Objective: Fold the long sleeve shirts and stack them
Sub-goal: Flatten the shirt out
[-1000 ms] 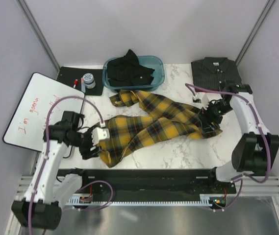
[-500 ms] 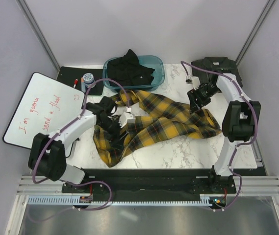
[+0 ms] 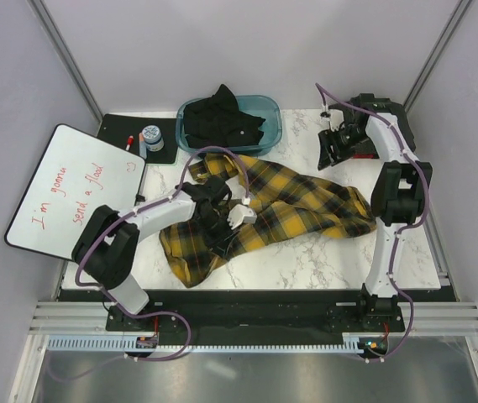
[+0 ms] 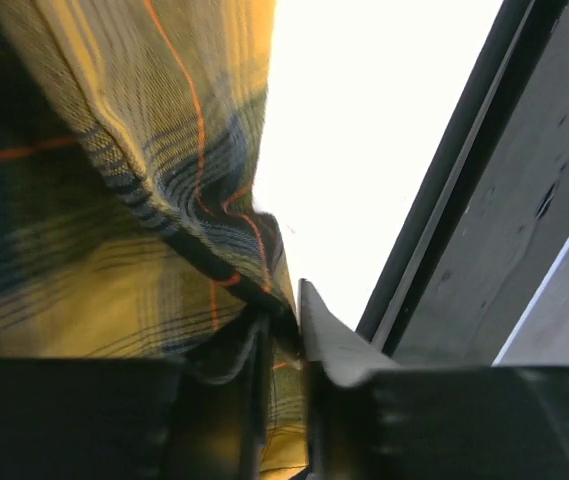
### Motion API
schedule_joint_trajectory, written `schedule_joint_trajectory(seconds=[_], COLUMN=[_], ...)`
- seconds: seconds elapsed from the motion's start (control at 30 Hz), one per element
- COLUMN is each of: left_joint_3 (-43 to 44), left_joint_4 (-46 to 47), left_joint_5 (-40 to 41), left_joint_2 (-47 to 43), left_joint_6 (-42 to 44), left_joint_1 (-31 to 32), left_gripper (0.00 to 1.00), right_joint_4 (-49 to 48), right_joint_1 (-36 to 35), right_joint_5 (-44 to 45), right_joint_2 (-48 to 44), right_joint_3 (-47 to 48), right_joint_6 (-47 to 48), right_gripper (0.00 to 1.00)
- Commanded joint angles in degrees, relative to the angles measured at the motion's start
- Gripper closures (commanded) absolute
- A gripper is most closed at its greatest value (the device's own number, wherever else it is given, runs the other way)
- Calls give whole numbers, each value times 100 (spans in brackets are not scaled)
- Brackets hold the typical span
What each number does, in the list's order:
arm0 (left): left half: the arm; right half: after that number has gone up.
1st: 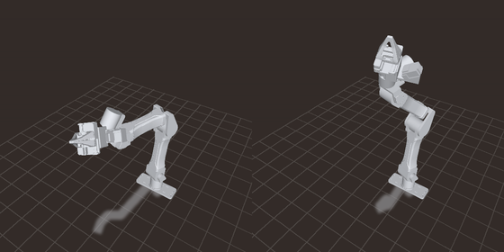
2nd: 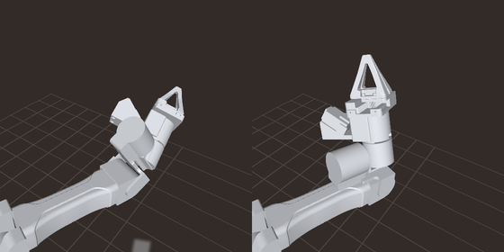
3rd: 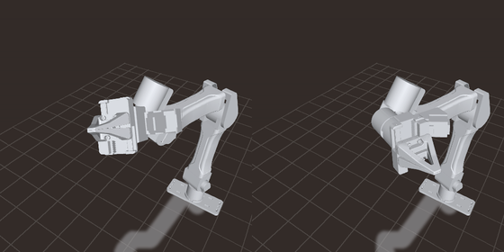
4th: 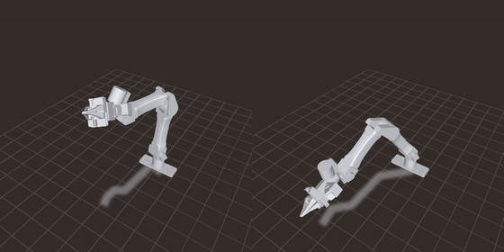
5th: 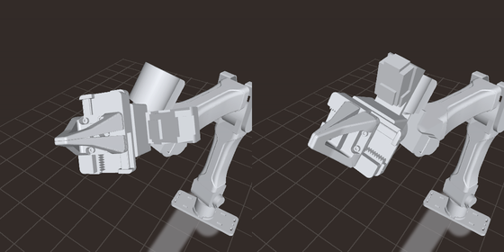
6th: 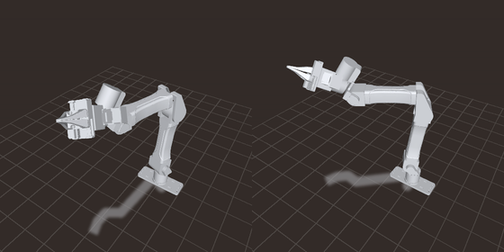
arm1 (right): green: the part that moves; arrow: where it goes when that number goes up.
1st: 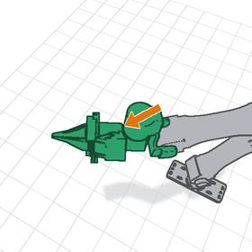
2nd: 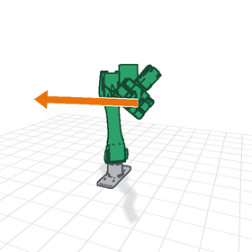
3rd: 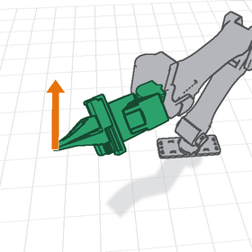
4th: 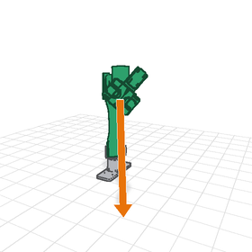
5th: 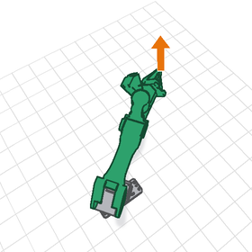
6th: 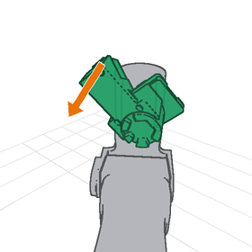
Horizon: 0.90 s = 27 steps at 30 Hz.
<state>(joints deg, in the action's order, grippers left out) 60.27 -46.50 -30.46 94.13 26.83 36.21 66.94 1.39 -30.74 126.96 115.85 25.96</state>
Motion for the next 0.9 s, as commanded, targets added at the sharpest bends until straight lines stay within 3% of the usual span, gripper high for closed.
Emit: schedule_joint_trajectory(seconds=[0.0,0.1,0.23,0.53,0.7,0.77,0.8,0.87], left_joint_3=[-498,-955,-1465,-1483,-1509,-1518,-1527,-1518], left_joint_4=[-122,-149,-70,36,80,97,89,106], left_joint_5=[163,417,901,1024,1042,1068,1077,1121], left_joint_2=[-315,-693,-975,-826,-835,-835,-835,-843], left_joint_6=[366,691,938,912,903,903,903,912], left_joint_1=[149,351,721,739,730,730,739,739], left_gripper=[88,96,98,98,98,98,98,98], right_joint_4=[-418,-602,-892,-1359,-1341,-1324,-1263,-1209], right_joint_1=[-278,-446,-657,-1184,-1220,-1220,-1220,-1211], right_joint_5=[-116,-221,-502,-907,-951,-1030,-1074,-1249], right_joint_2=[426,628,725,1235,1384,1393,1376,1323], right_joint_3=[613,597,517,947,1106,1080,1080,1071], right_joint_6=[-574,-618,-802,-1408,-1471,-1453,-1444,-1409], right_gripper=[33,34,32,28,32,39,52,66])
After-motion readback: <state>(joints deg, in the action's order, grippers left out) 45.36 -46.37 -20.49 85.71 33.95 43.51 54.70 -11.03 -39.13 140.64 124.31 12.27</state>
